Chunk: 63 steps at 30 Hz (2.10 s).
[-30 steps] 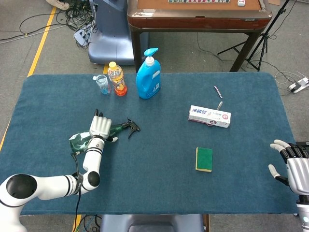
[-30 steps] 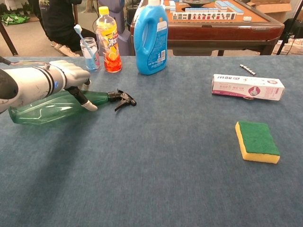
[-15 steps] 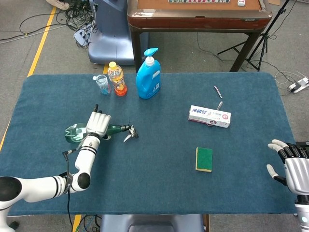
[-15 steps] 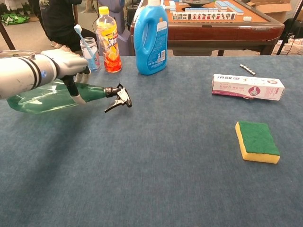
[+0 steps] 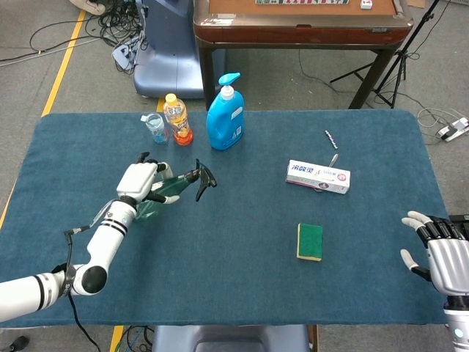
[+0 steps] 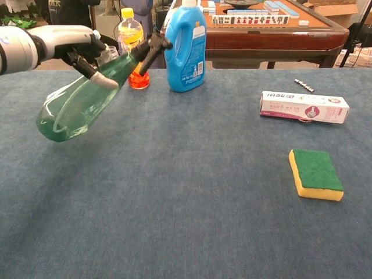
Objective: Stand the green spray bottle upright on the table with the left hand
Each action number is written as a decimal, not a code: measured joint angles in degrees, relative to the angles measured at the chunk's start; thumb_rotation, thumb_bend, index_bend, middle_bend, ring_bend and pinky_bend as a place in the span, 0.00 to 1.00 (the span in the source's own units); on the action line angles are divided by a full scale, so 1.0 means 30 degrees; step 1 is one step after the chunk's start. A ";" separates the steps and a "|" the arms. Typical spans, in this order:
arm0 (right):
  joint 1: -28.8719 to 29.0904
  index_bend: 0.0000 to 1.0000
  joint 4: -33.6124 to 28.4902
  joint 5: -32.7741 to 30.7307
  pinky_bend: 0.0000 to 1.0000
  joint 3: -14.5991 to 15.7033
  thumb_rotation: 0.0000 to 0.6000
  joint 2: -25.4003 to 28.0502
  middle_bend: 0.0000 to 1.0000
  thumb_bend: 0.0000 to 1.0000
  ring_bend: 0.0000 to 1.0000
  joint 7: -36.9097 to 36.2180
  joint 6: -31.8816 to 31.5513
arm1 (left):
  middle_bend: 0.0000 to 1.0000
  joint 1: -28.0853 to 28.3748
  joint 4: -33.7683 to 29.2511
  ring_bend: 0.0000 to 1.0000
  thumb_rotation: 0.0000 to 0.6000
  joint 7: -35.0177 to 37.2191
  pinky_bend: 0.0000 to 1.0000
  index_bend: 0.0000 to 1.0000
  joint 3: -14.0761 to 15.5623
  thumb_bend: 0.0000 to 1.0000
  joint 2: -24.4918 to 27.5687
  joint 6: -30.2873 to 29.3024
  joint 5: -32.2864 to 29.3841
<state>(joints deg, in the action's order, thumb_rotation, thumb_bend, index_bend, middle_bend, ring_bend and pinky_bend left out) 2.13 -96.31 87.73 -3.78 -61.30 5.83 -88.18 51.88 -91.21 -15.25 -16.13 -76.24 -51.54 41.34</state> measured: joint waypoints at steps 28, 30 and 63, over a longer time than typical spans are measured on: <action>-0.0226 0.29 -0.0068 -0.0335 0.22 -0.0005 1.00 0.0088 0.24 0.27 0.19 0.0157 -0.0125 | 0.49 -0.3270 0.8532 0.23 1.00 1.8318 0.00 0.46 -0.1415 0.24 -0.5454 -0.1754 1.0544; -0.0251 0.29 -0.0088 -0.0349 0.22 -0.0009 1.00 0.0102 0.24 0.27 0.19 0.0170 -0.0157 | 0.49 -0.3185 0.9439 0.23 1.00 1.8516 0.00 0.46 -0.1285 0.24 -0.5962 -0.2031 1.0823; -0.0243 0.29 -0.0310 -0.0115 0.22 -0.0014 1.00 0.0160 0.24 0.27 0.19 0.0333 -0.0236 | 0.36 -0.4209 0.9712 0.14 0.51 1.9135 0.00 0.33 0.0820 0.24 -0.4643 -0.2758 1.2381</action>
<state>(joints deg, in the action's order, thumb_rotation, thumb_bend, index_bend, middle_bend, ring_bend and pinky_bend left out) 1.40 -97.24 87.39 -3.82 -60.82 6.83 -88.88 39.25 -62.07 42.16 -13.67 -90.17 -59.81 78.48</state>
